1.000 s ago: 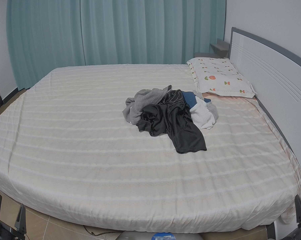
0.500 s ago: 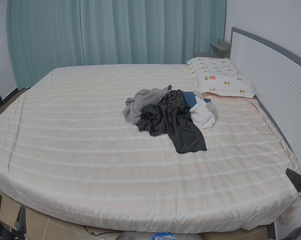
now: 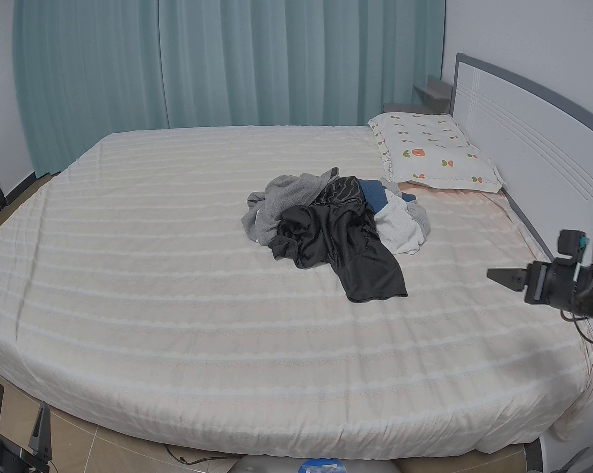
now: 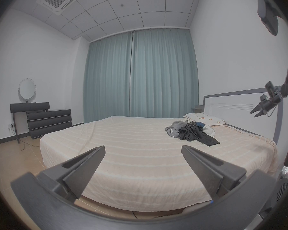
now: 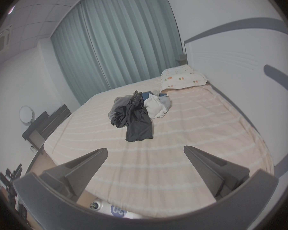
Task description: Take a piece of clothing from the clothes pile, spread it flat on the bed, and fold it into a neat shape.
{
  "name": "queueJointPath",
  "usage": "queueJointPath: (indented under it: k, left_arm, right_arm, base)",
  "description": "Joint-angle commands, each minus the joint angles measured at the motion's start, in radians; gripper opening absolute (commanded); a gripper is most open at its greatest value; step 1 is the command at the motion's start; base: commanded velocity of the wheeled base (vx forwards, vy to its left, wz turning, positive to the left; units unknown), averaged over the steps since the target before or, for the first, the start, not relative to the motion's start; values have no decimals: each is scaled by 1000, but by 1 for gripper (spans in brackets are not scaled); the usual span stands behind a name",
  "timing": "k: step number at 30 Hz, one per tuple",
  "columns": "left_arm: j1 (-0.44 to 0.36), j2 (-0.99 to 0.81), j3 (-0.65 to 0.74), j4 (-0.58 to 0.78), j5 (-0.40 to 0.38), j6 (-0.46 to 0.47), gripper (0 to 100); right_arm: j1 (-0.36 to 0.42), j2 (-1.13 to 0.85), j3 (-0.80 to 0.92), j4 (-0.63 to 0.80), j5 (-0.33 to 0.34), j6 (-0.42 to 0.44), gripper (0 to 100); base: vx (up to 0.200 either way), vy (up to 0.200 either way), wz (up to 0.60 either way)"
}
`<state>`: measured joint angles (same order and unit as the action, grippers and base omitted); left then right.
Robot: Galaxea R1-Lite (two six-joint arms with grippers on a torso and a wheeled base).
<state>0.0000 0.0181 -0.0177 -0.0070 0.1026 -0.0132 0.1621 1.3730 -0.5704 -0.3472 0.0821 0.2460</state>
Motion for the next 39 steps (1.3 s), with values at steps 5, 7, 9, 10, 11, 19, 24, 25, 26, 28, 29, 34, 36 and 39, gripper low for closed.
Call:
queueJointPath:
  k: [5, 7, 9, 10, 11, 19, 24, 25, 26, 28, 29, 34, 36, 39]
  left_arm:
    - [0, -18, 18, -1, 0, -1, 100]
    - [0, -18, 18, -1, 0, -1, 100]
    - [0, -18, 18, -1, 0, -1, 100]
    - [0, -18, 18, -1, 0, -1, 100]
    - [0, -18, 18, -1, 0, -1, 100]
    - [0, -18, 18, -1, 0, -1, 100]
    - [0, -18, 18, -1, 0, -1, 100]
    - [0, -18, 18, -1, 0, -1, 100]
    - [0, -18, 18, -1, 0, -1, 100]
    - [0, -18, 18, -1, 0, -1, 100]
    - [0, -18, 18, -1, 0, -1, 100]
    - [0, -18, 18, -1, 0, -1, 100]
    - [0, -18, 18, -1, 0, -1, 100]
    - [0, -18, 18, -1, 0, -1, 100]
  right_arm:
    - [74, 959, -628, -127, -56, 161, 100]
    - [73, 992, -664, -125, -56, 165, 100]
    - [74, 1052, -727, -125, -56, 182, 100]
    - [74, 1072, -749, -124, -56, 187, 100]
    - [74, 1075, -752, -124, -56, 187, 100]
    - [70, 1195, -971, -4, -56, 285, 100]
    - [76, 1242, -1037, 19, -56, 319, 100]
    - [77, 1250, -1051, 20, -56, 320, 100]
    - [79, 1250, -1056, 20, -56, 320, 100]
    - [79, 1250, -1066, 20, -56, 322, 100]
    - [80, 1250, -1072, 20, -56, 323, 100]
    - [93, 1258, -1097, 20, -55, 325, 100]
    - [96, 1264, -1108, 20, -56, 325, 100]
    - [102, 1270, -1118, 20, -55, 325, 100]
  base:
    - [0, 0, 0]
    - [0, 0, 0]
    - [0, 0, 0]
    - [0, 0, 0]
    - [0, 0, 0]
    - [0, 0, 0]
    - [0, 0, 0]
    - [0, 0, 0]
    - [0, 0, 0]
    - [0, 0, 0]
    - [0, 0, 0]
    - [0, 0, 0]
    - [0, 0, 0]
    - [0, 0, 0]
